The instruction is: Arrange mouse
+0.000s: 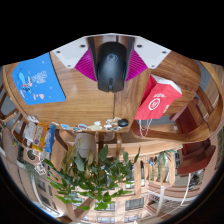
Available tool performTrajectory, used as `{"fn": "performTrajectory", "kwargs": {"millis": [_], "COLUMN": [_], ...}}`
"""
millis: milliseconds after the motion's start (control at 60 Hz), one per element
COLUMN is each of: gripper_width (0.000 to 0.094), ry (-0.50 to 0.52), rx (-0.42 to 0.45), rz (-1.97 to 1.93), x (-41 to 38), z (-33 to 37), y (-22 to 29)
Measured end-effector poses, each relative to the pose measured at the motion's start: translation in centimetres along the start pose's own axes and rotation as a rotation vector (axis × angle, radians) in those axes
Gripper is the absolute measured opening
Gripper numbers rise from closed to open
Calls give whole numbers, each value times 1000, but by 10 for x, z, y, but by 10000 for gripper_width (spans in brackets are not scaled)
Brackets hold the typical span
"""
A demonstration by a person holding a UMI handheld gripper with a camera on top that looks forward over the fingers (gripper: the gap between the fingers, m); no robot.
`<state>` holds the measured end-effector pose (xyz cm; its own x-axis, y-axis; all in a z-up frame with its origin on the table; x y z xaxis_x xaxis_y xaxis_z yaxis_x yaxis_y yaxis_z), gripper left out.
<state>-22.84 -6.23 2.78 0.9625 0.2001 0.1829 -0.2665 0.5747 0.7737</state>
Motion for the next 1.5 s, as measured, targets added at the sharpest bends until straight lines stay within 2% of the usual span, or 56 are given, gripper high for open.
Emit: {"fn": "performTrajectory", "kwargs": {"millis": [83,133,283,333,450,467,500,567,617,633,667,767,800,1000,1083,1167,1217,1233,1300,1317,1367,1417,1467,1500], "gripper_width": [394,370,370,370,370,371,371,371,370,370,369,366,366,368,369,392,430,452,516,540,664,854,825,843], "ry": [-12,20,62,58,129,96,141,129,107,70,95,49,25,-50,-23,-19,-27,-19,-16,-5,-17,-18,-36,-55], "rx": [4,14,60,110,262,300,339,460,515,547,540,490,463,177,85,36,20,10,-5,-3,15,37,52,63], "rz": [36,57,89,89,38,40,34,46,73,69,66,43,37,36,19,-14,-13,-18,-33,-37,-45,-42,-30,-22], "x": [-6,-2,-7,-9,11,-9,25,53,75,60,100,158,170,224,234,232,222,237,221,235,226,232,237,227], "z": [-2,-1,11,27,82,91,108,146,165,182,172,159,147,67,43,35,36,31,38,35,50,63,79,97], "y": [2,3,12,25,78,81,103,132,145,141,150,132,105,-41,-77,-106,-124,-112,-130,-116,-119,-105,-96,-97]}}
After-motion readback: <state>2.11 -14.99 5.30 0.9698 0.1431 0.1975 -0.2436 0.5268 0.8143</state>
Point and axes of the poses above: the point between the fingertips, and its own axes, seen from behind it with the camera up: x to the right, y up, z backward, against the way the camera looks, the point moved 6 cm from there along z, backward, against the way the camera looks, and after that the axes turned 15 degrees about z, right-handed, at the moved point
